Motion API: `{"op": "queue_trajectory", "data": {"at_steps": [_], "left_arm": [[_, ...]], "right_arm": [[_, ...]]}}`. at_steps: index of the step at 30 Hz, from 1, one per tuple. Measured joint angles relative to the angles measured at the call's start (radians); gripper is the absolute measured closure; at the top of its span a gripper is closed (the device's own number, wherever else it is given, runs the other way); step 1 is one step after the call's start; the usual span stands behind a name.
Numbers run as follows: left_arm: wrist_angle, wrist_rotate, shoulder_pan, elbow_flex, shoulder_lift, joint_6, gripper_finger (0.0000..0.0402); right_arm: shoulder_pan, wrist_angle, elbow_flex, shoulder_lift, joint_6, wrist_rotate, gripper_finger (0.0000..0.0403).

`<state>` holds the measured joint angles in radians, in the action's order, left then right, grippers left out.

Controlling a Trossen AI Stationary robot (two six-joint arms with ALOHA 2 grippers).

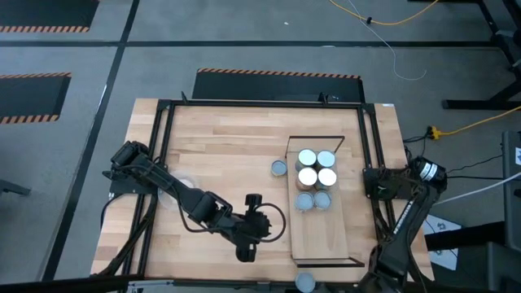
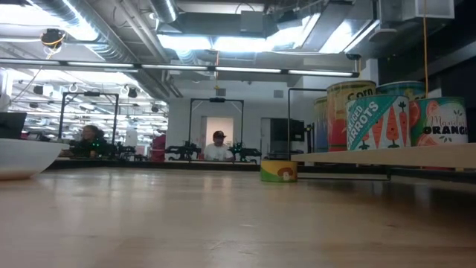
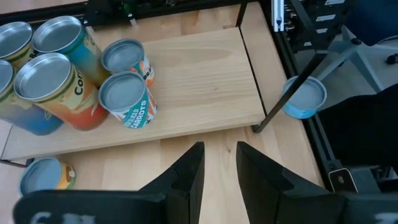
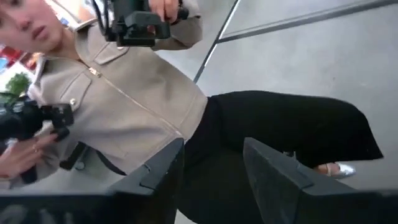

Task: Pick and place cans onto a shelf
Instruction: Put the blue tuna can onto the shelf

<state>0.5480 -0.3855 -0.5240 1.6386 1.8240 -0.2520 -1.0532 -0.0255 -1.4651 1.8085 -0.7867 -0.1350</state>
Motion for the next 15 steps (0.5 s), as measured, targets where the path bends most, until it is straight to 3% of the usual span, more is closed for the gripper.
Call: {"op": "queue_trajectory", "data": {"at_steps": [9, 15], "left_arm": [[-0.001, 0.000, -0.001, 0.000, 0.000, -0.001, 0.0315], [-0.002, 0.001, -0.001, 0.000, 0.001, -0.004, 0.0315]], "right_arm": [[-0.025, -0.008, 0.000, 0.069, -0.152, -0.092, 0.0238], [-0.025, -0.040, 0.000, 0.122, -0.118, -0.093, 0.0238]]}}
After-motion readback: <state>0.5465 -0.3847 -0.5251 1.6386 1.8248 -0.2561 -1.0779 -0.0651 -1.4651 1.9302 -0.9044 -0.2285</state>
